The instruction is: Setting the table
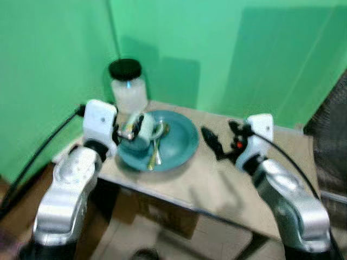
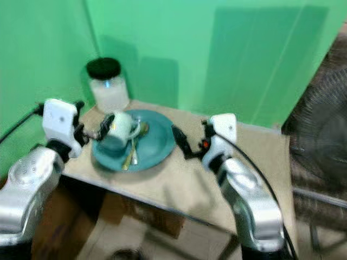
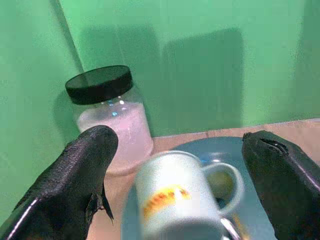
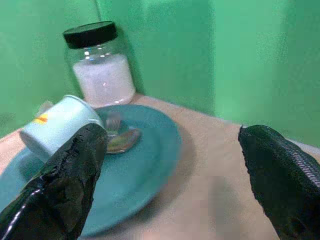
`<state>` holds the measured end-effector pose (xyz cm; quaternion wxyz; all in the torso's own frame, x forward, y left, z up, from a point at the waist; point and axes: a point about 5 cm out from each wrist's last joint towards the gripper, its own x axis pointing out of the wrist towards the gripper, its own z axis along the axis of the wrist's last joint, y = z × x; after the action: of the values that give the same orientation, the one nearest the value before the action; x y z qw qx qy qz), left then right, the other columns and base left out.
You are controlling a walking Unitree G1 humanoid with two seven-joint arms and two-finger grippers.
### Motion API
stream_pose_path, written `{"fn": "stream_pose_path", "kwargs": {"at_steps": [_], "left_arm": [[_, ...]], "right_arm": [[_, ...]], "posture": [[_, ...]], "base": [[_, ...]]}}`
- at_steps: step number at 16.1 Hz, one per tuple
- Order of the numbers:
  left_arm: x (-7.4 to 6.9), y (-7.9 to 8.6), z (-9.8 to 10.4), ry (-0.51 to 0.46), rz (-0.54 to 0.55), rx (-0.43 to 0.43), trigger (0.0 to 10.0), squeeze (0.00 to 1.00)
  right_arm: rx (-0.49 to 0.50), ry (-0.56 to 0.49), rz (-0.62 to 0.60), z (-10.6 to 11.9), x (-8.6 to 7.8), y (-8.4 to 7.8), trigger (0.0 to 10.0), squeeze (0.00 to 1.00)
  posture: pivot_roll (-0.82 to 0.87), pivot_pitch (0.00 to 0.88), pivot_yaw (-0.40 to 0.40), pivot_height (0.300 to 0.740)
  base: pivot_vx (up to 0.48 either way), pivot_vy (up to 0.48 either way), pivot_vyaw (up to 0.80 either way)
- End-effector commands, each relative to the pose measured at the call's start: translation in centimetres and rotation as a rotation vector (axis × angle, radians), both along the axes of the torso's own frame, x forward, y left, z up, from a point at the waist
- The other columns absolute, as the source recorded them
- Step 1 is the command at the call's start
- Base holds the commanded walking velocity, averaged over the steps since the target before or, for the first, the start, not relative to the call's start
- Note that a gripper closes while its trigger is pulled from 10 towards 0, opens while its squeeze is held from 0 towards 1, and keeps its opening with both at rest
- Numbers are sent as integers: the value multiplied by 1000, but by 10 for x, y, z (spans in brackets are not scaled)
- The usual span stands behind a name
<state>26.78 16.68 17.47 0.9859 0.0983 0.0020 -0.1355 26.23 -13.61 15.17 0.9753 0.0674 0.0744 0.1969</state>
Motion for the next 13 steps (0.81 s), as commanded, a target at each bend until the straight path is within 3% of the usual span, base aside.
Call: {"fn": "stream_pose_path", "kwargs": {"at_steps": [1,7,13], "left_arm": [[0,0,2,-10,4,21,10000,192],[-4,-5,-6,17,6,28,10000,118],[-6,-6,-8,20,10,30,10000,118]], "right_arm": [[11,-7,-1,2,1,-3,10000,1000],[8,21,24,-6,-2,-8,10000,1000],[47,48,-22,-11,0,-9,10000,1000]], "posture": [[114,0,8,740],[112,0,4,740],[118,0,-8,740]], "base": [[0,0,0],[0,0,0],[0,444,0]]}}
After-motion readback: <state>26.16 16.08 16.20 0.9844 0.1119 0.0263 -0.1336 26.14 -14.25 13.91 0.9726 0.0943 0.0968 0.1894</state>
